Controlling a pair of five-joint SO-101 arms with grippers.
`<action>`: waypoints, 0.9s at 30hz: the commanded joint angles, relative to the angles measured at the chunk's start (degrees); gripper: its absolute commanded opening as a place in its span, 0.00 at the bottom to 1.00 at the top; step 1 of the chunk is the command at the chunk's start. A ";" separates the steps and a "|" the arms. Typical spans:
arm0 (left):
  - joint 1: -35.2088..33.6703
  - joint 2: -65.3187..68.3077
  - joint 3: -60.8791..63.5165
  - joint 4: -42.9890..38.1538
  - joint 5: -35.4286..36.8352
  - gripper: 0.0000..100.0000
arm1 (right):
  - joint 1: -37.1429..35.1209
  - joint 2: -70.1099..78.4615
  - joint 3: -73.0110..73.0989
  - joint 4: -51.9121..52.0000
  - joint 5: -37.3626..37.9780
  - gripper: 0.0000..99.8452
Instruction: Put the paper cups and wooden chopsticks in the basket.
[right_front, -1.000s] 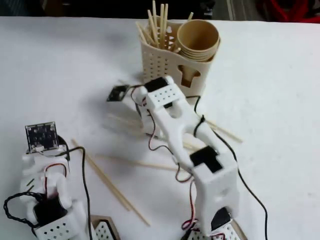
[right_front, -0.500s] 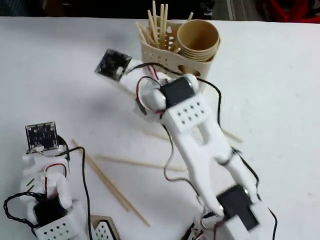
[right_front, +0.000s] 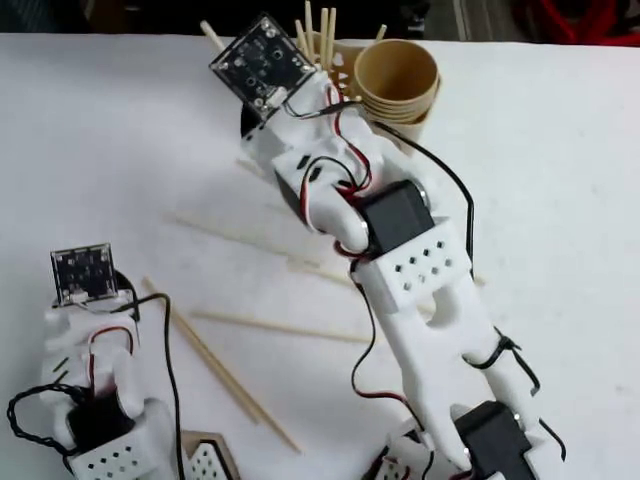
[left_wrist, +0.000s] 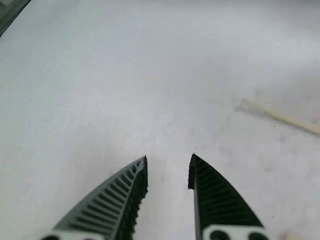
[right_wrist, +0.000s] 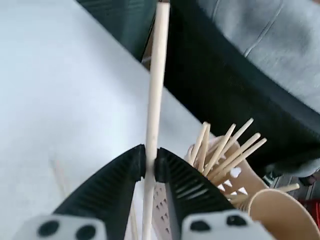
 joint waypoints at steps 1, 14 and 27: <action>-0.04 -0.66 -0.18 -0.35 -0.70 0.15 | 1.10 -2.68 -0.88 -6.81 -1.05 0.02; -0.04 -0.66 -0.18 -0.35 -0.70 0.15 | 7.43 4.26 0.26 -35.47 -1.05 0.02; -0.04 -0.66 -0.18 -0.35 -0.70 0.15 | 13.93 17.36 0.00 -40.66 -10.99 0.03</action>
